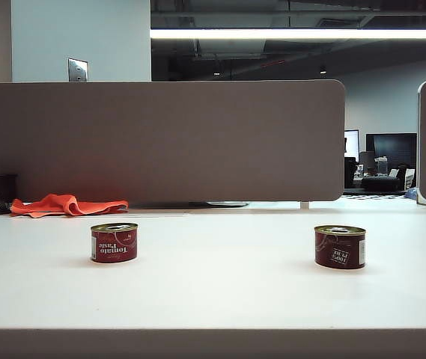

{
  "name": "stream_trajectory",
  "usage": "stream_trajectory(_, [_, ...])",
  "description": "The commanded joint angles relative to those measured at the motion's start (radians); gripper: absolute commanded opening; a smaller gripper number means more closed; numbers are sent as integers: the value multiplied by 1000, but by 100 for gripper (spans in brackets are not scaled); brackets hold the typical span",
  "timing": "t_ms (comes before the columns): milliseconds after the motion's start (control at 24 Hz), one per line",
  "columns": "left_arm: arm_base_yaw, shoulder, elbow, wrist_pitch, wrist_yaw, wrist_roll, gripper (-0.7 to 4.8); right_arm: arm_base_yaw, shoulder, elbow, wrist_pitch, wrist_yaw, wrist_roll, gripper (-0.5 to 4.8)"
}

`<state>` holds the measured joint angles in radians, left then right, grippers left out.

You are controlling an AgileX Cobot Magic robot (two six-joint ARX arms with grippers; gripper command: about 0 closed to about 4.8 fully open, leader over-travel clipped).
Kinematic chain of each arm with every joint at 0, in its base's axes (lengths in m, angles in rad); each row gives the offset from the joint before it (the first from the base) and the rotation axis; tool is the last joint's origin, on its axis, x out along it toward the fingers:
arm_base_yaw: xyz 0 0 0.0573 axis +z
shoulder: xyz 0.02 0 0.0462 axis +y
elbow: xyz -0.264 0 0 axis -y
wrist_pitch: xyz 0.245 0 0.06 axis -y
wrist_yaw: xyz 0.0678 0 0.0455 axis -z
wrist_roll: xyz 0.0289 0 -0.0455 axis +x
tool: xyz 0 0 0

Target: Stack a can of tomatoes on the right onto the can of tomatoes on the left.

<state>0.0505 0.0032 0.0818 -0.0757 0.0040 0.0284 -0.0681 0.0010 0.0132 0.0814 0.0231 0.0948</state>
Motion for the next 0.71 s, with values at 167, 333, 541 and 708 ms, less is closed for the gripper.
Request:
stream_trajectory(167, [-2,27,251,61,116,-64,-5,-2,21,214,-30,47,65,-6])
stream_trajectory(333, [-2,177,415,55,156,-69,-5,-2,133,361,-11,87,57,-6])
stream_trajectory(541, [-4,505,665,-88,274,-40,-5,0,437,618,-54,-29,-58,-6])
stream_trajectory(708, [-57,625,750,-152,275,-34,-5,21,624,813,-197,-71,-76,-6])
